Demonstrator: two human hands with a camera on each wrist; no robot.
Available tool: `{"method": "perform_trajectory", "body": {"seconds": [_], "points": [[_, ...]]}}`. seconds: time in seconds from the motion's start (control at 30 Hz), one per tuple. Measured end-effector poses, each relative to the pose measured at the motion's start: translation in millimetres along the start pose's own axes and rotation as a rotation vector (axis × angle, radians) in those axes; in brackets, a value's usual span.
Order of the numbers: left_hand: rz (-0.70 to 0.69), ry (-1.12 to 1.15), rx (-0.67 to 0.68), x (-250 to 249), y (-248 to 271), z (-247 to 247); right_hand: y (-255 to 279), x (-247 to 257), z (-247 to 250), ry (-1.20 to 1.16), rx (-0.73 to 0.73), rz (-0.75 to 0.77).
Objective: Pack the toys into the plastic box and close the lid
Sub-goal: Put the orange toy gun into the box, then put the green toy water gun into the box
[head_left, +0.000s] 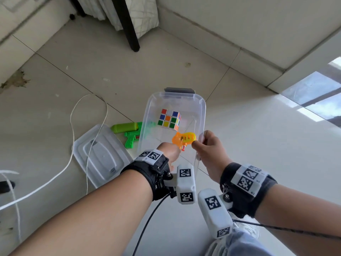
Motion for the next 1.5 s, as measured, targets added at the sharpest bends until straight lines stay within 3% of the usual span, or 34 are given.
{"method": "perform_trajectory", "body": {"seconds": [0.1, 0.27, 0.53, 0.8, 0.9, 1.0, 1.1, 1.33, 1.5], "points": [[-0.049, 0.018, 0.053, -5.5, 8.5, 5.8, -9.2, -2.9, 2.4, -0.004, -0.038, -0.006], [-0.130, 0.334, 0.175, -19.0, 5.9, 39.2, -24.5, -7.0, 12.5, 0.003, -0.124, -0.042], [-0.140, 0.470, -0.308, -0.3, -69.5, 119.3, -42.4, -12.3, 24.2, -0.074, -0.180, -0.102], [-0.237, 0.044, -0.504, 25.2, -133.7, 152.3, -56.2, -19.8, 24.3, -0.061, -0.133, -0.113], [-0.246, -0.377, -0.547, 18.5, -147.9, 159.0, -61.2, -20.0, 22.0, -0.063, -0.103, -0.122], [-0.377, -0.828, -0.519, 14.1, -154.2, 151.2, -63.5, -20.3, 20.6, -0.073, -0.070, -0.129], [-0.361, -1.063, -0.445, 18.1, -156.6, 140.3, -63.7, -19.9, 19.3, -0.126, -0.039, -0.141], [-0.369, -1.215, -0.462, 16.9, -151.3, 132.8, -60.7, -18.1, 17.0, -0.132, -0.058, -0.140], [-0.435, -1.003, -0.428, 0.8, -137.0, 140.9, -57.4, -14.0, 13.2, -0.126, -0.066, -0.121]]}}
Point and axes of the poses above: each hand's wrist, its own y-axis away from the middle knuckle, its own z-axis out of the back of the hand, x = y × z, the point moved 1 cm from there along -y, towards the middle knuckle, and after that the axes turned 5 degrees about -z, right-handed, at the moved point
